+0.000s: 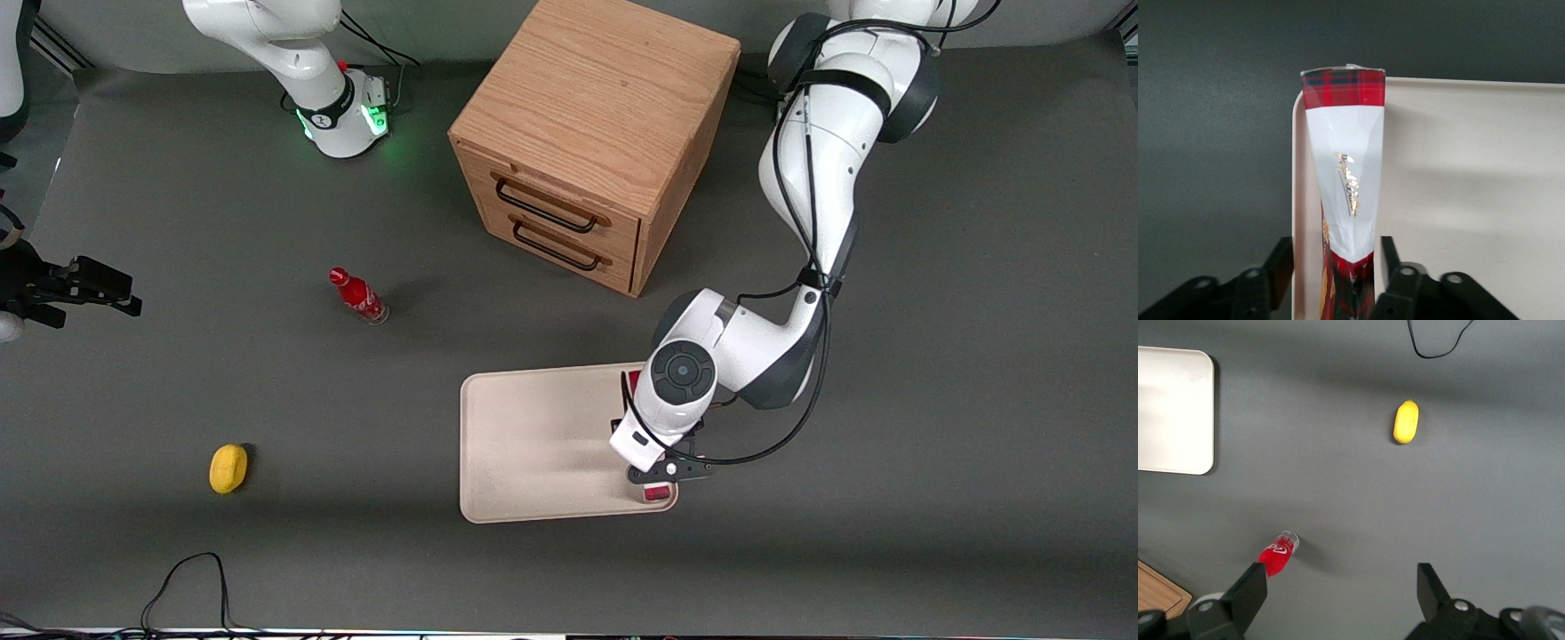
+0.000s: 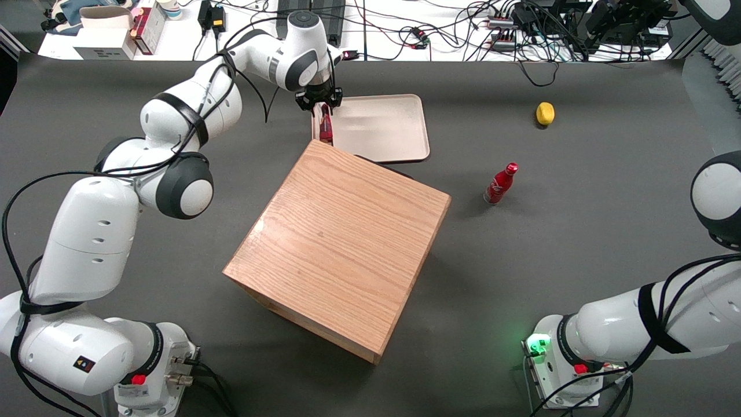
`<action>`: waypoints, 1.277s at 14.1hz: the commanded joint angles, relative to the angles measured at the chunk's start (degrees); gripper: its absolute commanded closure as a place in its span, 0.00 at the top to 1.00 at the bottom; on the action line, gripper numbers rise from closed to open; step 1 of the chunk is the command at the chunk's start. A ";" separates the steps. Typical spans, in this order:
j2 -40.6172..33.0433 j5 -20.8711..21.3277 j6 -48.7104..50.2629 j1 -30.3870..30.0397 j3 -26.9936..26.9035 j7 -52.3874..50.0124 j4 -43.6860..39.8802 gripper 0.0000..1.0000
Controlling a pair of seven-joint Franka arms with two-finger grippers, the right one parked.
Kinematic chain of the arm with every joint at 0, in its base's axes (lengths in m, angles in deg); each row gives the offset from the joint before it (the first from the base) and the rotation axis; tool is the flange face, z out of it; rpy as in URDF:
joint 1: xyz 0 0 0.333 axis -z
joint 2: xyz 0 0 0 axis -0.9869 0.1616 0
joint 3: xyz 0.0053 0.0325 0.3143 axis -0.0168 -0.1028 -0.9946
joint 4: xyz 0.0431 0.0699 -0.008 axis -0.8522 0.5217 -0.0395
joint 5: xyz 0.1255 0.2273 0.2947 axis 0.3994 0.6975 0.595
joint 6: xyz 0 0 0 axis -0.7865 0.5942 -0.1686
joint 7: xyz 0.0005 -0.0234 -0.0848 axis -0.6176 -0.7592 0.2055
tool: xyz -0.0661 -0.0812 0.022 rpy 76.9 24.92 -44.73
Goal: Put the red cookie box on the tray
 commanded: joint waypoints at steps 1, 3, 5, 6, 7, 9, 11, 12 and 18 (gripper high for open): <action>-1.94 1.30 0.69 0.65 -0.72 -1.50 0.79 1.00; -3.08 1.47 2.61 0.13 -0.72 -1.24 0.79 1.00; -6.93 1.39 7.88 -0.84 -0.63 -0.62 1.57 1.00; -9.65 1.39 9.73 -1.80 -0.63 -0.53 3.23 1.00; -13.42 1.39 10.18 -2.51 -0.63 -0.44 7.08 1.00; -23.16 1.04 9.31 -5.14 -0.45 -0.01 18.48 1.00; -33.97 0.68 9.05 -8.30 -0.36 4.10 30.70 1.00; -39.07 0.51 9.13 -10.40 -0.28 5.87 35.63 1.00; -58.88 -3.61 12.11 -25.95 1.48 23.33 53.60 1.00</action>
